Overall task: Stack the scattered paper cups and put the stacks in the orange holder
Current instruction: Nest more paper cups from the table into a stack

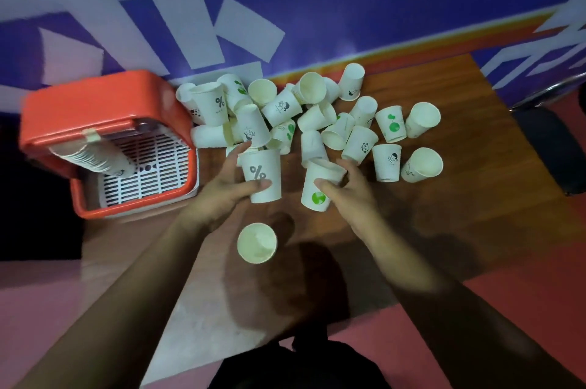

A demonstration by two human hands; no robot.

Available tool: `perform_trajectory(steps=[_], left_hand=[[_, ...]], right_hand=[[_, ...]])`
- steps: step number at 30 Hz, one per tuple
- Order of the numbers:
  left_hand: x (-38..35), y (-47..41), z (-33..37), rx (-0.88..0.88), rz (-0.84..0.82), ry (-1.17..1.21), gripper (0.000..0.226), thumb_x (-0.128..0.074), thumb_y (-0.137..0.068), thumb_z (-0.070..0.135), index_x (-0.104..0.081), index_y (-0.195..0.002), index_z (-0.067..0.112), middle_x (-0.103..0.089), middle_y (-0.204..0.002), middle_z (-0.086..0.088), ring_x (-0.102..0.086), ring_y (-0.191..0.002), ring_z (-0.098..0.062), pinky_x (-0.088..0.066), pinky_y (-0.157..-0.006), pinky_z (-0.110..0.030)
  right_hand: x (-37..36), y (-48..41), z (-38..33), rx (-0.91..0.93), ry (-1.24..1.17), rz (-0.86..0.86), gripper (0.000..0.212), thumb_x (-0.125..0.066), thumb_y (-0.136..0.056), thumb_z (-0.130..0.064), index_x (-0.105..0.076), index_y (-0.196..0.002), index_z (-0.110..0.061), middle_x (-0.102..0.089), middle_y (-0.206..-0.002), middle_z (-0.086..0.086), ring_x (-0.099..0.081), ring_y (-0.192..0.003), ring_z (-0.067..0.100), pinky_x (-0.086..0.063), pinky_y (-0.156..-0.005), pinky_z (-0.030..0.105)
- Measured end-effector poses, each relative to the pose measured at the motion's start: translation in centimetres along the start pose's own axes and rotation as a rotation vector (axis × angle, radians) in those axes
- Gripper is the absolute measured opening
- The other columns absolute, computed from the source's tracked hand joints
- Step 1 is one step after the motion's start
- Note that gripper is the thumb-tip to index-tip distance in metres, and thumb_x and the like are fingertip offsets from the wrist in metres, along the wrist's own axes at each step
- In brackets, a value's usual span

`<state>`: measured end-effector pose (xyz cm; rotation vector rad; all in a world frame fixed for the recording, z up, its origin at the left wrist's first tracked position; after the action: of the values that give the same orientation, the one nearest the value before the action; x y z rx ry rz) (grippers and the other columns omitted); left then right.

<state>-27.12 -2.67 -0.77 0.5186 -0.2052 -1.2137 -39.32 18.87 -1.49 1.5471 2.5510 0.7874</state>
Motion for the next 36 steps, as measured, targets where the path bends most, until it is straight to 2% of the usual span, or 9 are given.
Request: perform_trajectory(steps=[4, 9, 18, 20, 23, 27, 31, 34, 36], left_hand=[[3.4, 4.9, -0.4, -0.134, 0.190, 0.157, 0.092, -0.085, -0.064, 0.022, -0.040, -0.144, 0.029, -0.062, -0.124, -0.007, -0.060, -0.119, -0.027, -0.053, -0.100, -0.048], [5.6, 8.5, -1.7, -0.171, 0.330, 0.205, 0.092, -0.084, -0.059, 0.022, -0.041, -0.140, 0.032, -0.069, -0.105, 0.003, -0.065, -0.106, -0.017, -0.051, -0.099, -0.042], [4.4, 10.7, -2.2, -0.243, 0.242, 0.030, 0.083, -0.083, -0.072, 0.007, -0.042, -0.138, 0.036, -0.064, -0.120, 0.010, -0.063, -0.112, -0.013, -0.056, -0.090, -0.034], [3.6, 11.0, -2.9, -0.243, 0.199, -0.049, 0.086, -0.086, -0.073, 0.010, -0.040, -0.142, 0.036, -0.057, -0.133, -0.001, -0.059, -0.121, -0.021, -0.056, -0.095, -0.040], [2.2, 11.2, -4.3, -0.237, 0.136, -0.185, 0.088, -0.087, -0.076, 0.013, -0.037, -0.145, 0.034, -0.048, -0.141, 0.001, -0.054, -0.128, -0.017, -0.052, -0.101, -0.035], [0.3, 11.2, -5.9, -0.217, 0.097, -0.249, 0.086, -0.078, -0.082, -0.003, -0.031, -0.149, 0.023, -0.043, -0.149, -0.003, -0.053, -0.129, -0.005, -0.049, -0.100, -0.020], [-0.5, 10.9, -6.9, -0.208, 0.070, -0.321, 0.081, -0.070, -0.085, -0.011, -0.028, -0.151, 0.010, -0.042, -0.147, 0.000, -0.053, -0.121, 0.012, -0.045, -0.096, -0.009], [-0.1, 10.7, -8.4, -0.139, -0.001, -0.317, 0.086, -0.080, -0.085, 0.024, -0.030, -0.154, 0.034, -0.045, -0.150, 0.016, -0.046, -0.137, -0.001, -0.040, -0.114, -0.025], [0.5, 10.3, -9.4, -0.093, 0.001, -0.292, 0.073, -0.073, -0.083, 0.054, -0.037, -0.146, 0.053, -0.044, -0.153, 0.020, -0.040, -0.143, -0.004, -0.033, -0.121, -0.035]], right_hand=[[-4.2, 3.7, -0.5, 0.083, 0.042, -0.215, 0.068, -0.081, -0.071, -0.025, -0.048, -0.131, -0.027, -0.061, -0.117, -0.007, -0.060, -0.109, 0.009, -0.054, -0.094, 0.035], [-8.9, 6.8, 1.2, 0.193, 0.187, -0.369, 0.071, -0.082, -0.070, -0.021, -0.043, -0.128, -0.033, -0.054, -0.120, -0.011, -0.055, -0.111, 0.008, -0.052, -0.092, 0.029], [-11.5, 7.4, 4.3, 0.347, 0.639, -0.423, 0.094, -0.086, -0.069, -0.030, -0.034, -0.146, -0.026, -0.036, -0.150, -0.005, -0.034, -0.138, 0.018, -0.036, -0.112, 0.045], [-10.7, 7.1, 4.6, 0.225, 0.574, -0.437, 0.103, -0.086, -0.066, -0.040, -0.026, -0.150, -0.035, -0.029, -0.155, -0.009, -0.028, -0.143, 0.016, -0.032, -0.115, 0.043], [-9.6, 7.4, 3.4, 0.153, 0.268, -0.443, 0.088, -0.080, -0.069, -0.054, -0.028, -0.140, -0.060, -0.032, -0.153, -0.019, -0.031, -0.141, 0.006, -0.033, -0.114, 0.037], [-9.8, 8.4, 2.3, 0.174, 0.068, -0.477, 0.056, -0.064, -0.094, -0.034, -0.039, -0.142, -0.047, -0.044, -0.147, -0.018, -0.038, -0.137, -0.003, -0.033, -0.116, 0.034], [-10.0, 8.7, 2.8, 0.168, 0.094, -0.442, 0.047, -0.061, -0.094, -0.036, -0.047, -0.138, -0.045, -0.050, -0.140, -0.022, -0.045, -0.131, -0.004, -0.038, -0.114, 0.037], [-9.8, 8.5, 3.7, 0.188, 0.128, -0.402, 0.046, -0.063, -0.094, -0.026, -0.051, -0.139, -0.032, -0.054, -0.140, -0.012, -0.050, -0.129, 0.002, -0.042, -0.111, 0.036], [-9.7, 8.4, 4.3, 0.202, 0.157, -0.395, 0.049, -0.064, -0.095, -0.021, -0.050, -0.141, -0.027, -0.053, -0.141, -0.011, -0.048, -0.130, -0.001, -0.040, -0.111, 0.028]])
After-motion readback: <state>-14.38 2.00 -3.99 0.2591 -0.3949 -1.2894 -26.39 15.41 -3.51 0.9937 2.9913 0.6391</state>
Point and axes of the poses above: each hand's wrist, its own y-axis away from the middle knuckle, its own x-axis out of the back of the hand, z = x × y, the point moved 4 cm from there along -y, towards the middle knuckle
